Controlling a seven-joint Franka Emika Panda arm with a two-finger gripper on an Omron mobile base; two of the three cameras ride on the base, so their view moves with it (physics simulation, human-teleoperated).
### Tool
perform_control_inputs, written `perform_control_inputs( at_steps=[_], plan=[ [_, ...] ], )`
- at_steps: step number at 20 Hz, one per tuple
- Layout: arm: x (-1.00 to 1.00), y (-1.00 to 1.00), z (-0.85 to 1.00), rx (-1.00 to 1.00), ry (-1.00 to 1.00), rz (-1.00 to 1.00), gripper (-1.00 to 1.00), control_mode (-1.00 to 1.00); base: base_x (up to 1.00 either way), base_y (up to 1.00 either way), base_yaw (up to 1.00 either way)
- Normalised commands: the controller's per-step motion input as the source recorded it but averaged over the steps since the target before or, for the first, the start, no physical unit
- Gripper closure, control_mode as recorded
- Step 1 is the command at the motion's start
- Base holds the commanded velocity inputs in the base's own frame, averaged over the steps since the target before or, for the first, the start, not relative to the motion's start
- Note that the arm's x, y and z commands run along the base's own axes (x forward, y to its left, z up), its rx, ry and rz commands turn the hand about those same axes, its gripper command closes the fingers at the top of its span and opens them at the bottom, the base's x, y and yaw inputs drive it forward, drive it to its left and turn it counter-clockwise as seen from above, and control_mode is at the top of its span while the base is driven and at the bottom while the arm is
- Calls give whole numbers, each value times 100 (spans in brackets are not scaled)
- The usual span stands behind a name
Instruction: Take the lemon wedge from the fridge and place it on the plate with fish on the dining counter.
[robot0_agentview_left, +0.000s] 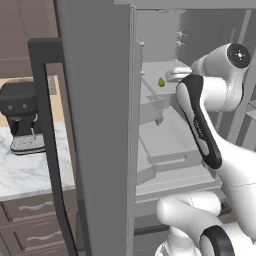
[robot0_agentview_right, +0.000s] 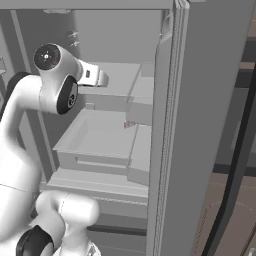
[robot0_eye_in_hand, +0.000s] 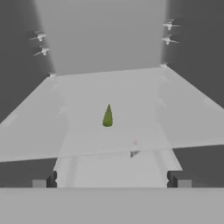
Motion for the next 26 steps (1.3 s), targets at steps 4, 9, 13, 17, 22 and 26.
perform_control_inputs(
  at_steps=[4,9,13,17,22,26],
  plan=[
    [15,8,0,0,0,0,-100,-100,0,0,0],
    [4,0,-11,0,11,0,-100,-100,0,0,0],
    [5,0,-6,0,13,0,-100,-100,0,0,0],
    [0,0,0,1,0,0,-100,-100,0,0,0],
    [8,0,0,0,0,0,-100,-100,0,0,0],
    [22,0,0,0,0,0,-100,-100,0,0,0]
  ],
)
